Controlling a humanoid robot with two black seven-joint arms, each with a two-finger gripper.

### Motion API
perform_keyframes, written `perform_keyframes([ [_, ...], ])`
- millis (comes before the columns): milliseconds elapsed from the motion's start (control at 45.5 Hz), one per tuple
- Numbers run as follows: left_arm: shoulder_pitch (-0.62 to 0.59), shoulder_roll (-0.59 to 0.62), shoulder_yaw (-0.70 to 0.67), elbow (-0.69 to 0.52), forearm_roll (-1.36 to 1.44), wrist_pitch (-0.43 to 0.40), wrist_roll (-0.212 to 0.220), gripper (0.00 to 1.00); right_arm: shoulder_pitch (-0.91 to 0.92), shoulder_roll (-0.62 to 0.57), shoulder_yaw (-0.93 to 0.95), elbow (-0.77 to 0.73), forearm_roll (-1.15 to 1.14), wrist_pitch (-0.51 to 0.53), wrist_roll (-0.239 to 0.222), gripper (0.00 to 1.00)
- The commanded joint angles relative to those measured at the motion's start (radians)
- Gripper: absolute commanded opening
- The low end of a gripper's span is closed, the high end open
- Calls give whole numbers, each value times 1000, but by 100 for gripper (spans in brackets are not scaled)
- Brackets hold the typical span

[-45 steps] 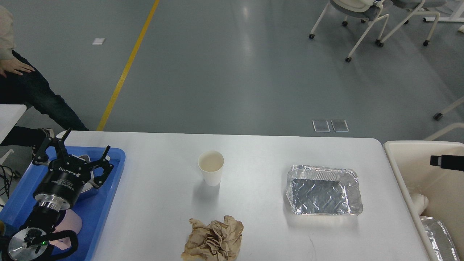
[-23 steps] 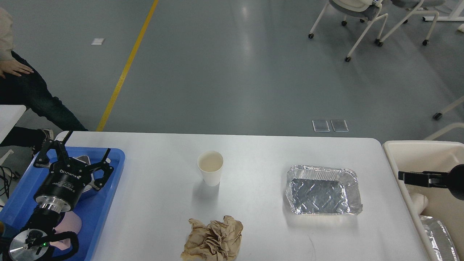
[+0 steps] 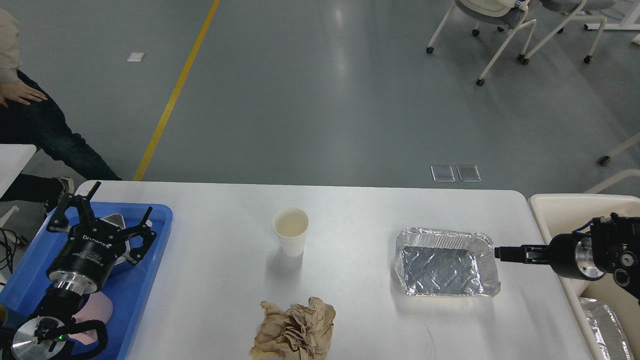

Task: Tidy desktop
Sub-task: 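Reach the right gripper to the foil tray edge and grasp it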

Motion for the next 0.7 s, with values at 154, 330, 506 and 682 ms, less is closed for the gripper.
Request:
perform_keyframes([
  [154,0,4,1,9,0,0,3,97,-16,122,-4,-84,43,-10,-45,100],
  [330,0,5,10,12,0,0,2,97,-27,162,-7,-149,43,-17,-55,100],
  [506,11,9,12,12,0,-2,2,97,-58,164,-10,-150,42,-45,-52,88],
  [682,15,9,12,12,0,-3,2,97,-53,191,-110,-187,42,-105,-55,50],
])
